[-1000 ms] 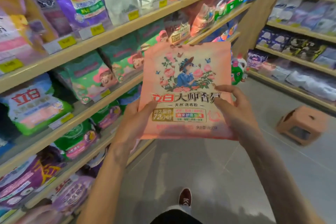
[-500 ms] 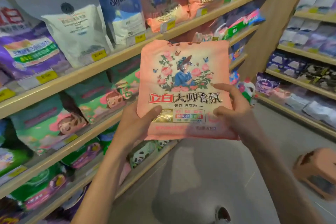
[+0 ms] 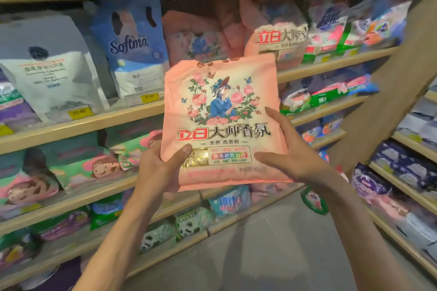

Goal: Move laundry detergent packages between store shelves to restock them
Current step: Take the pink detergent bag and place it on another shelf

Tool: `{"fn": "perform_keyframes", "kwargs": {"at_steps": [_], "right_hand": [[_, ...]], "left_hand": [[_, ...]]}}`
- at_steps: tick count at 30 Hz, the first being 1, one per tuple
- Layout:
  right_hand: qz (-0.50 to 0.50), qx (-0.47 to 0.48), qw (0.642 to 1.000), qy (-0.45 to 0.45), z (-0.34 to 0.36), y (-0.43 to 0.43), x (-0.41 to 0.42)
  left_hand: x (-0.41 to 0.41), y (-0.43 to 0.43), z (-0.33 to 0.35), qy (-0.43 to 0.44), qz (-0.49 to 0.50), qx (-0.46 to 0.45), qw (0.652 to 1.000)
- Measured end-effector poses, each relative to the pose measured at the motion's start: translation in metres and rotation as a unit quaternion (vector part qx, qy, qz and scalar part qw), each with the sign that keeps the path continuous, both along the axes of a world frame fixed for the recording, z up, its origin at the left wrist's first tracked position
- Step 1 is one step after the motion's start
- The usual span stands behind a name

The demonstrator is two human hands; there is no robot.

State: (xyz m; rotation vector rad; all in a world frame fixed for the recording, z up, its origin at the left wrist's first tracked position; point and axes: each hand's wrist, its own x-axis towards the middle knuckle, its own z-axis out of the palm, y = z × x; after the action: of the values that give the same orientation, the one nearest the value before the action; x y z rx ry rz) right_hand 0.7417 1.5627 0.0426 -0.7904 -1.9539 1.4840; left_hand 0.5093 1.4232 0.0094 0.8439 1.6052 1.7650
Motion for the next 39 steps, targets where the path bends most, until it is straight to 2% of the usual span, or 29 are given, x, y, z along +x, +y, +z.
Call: {"fn": "perform_keyframes", "kwargs": {"at_steps": [9, 16, 19, 25, 27, 30, 32, 39], "right_hand": [[0.056, 0.074, 0.996, -0.002, 0.015, 0.12, -0.046], [0.051, 0.128, 0.99, 0.029, 0.033, 0.225, -0.108], [0.055, 0.163, 0.985, 0.034, 0.038, 0.263, -0.13], [0.063, 0.192, 0.979, 0.042, 0.038, 0.32, -0.161], [0.06, 0.206, 0.976, 0.041, 0.041, 0.329, -0.173], [0.041, 0.244, 0.969, 0.02, 0.046, 0.342, -0.192], [0.039, 0.253, 0.967, -0.005, 0.048, 0.349, -0.204], [0.071, 0.251, 0.965, -0.007, 0.012, 0.363, -0.225]], "left_hand": [[-0.032, 0.104, 0.026, 0.033, 0.087, 0.021, 0.995], [-0.073, 0.19, 0.042, 0.12, 0.111, 0.092, 0.982], [-0.088, 0.215, 0.043, 0.161, 0.073, 0.085, 0.981], [-0.114, 0.242, 0.053, 0.24, 0.037, 0.014, 0.97], [-0.114, 0.252, 0.059, 0.242, 0.072, 0.008, 0.968], [-0.123, 0.266, 0.064, 0.304, 0.143, 0.004, 0.942], [-0.134, 0.273, 0.063, 0.306, 0.175, -0.019, 0.936], [-0.138, 0.285, 0.042, 0.339, 0.182, -0.12, 0.915]]}}
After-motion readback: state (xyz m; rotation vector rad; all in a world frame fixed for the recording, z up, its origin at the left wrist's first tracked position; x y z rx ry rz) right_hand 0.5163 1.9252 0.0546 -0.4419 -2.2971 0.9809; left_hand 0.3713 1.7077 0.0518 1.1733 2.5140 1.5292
